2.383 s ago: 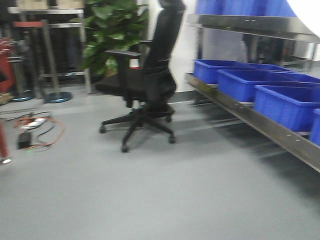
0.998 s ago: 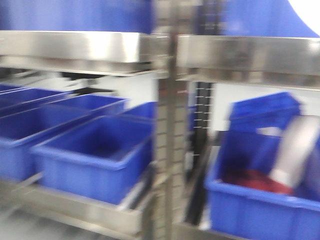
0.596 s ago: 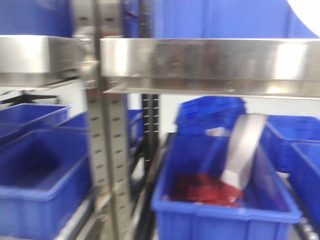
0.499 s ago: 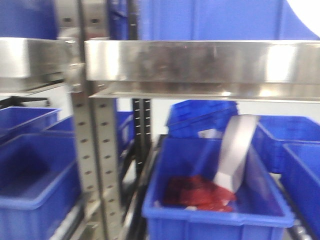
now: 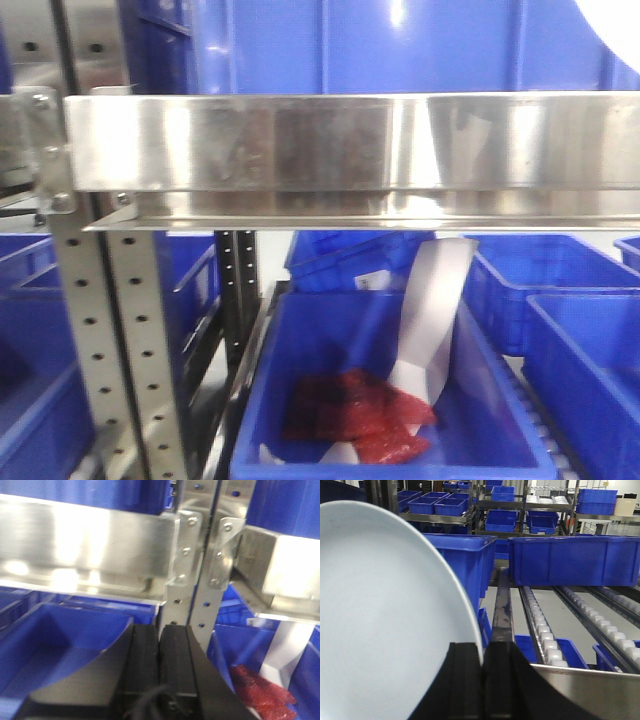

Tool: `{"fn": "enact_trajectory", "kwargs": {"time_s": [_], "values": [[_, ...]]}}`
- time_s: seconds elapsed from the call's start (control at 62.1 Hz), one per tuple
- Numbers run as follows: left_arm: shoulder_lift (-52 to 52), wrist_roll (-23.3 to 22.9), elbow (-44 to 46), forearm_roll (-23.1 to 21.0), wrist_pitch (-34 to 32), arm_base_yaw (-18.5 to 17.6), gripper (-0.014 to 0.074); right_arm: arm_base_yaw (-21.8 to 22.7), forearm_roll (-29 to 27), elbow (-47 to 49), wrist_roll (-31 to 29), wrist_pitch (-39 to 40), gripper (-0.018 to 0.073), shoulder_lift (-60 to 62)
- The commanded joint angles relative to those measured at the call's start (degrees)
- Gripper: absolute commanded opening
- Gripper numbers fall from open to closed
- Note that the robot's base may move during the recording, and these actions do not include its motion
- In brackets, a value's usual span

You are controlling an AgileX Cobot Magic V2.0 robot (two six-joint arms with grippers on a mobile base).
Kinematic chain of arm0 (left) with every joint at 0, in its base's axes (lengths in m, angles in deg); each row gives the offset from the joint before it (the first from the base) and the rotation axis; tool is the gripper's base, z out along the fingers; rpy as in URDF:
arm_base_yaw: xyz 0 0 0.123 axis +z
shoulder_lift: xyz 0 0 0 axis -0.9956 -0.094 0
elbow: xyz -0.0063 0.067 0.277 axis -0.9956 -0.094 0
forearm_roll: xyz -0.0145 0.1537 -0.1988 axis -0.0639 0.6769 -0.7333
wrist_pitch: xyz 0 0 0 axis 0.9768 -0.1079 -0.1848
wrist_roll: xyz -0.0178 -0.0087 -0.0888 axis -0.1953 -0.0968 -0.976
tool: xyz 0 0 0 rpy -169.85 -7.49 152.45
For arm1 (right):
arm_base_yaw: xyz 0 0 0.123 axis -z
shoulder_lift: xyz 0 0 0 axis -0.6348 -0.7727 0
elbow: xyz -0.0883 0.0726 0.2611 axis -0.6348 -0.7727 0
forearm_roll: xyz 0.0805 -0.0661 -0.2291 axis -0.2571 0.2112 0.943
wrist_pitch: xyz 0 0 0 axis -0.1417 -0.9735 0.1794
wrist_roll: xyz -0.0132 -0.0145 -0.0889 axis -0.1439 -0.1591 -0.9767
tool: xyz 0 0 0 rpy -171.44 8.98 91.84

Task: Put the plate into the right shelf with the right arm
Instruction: 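Lower the plate with the right gripper into a blue bin on the shelf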

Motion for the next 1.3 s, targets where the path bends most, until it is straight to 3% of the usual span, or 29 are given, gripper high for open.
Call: {"fn": "enact_trajectory", "kwargs": {"time_s": [0.0, 0.757, 0.934, 1.288], "values": [[0.59, -0.40, -0.59, -0.47, -5.16, -0.11, -0.0128, 0.44, 0.47, 1.69, -0.38, 5.86, 0.0050, -0.73], [0.59, -0.40, -0.59, -0.47, -5.16, -0.11, -0.0128, 0.44, -1.51, 2.68, -0.18, 7.14, 0.0050, -1.89], [0.59, -0.40, -0.59, -0.47, -5.16, -0.11, -0.0128, 0.27, -7.38, 10.39, -0.18, 7.16, 0.0050, -6.66], [0.59, -0.40, -0.59, -0.47, -5.16, -0.11, -0.0128, 0.07, -9.49, 30.92, -0.18, 6.70, 0.0050, -26.67]]}}
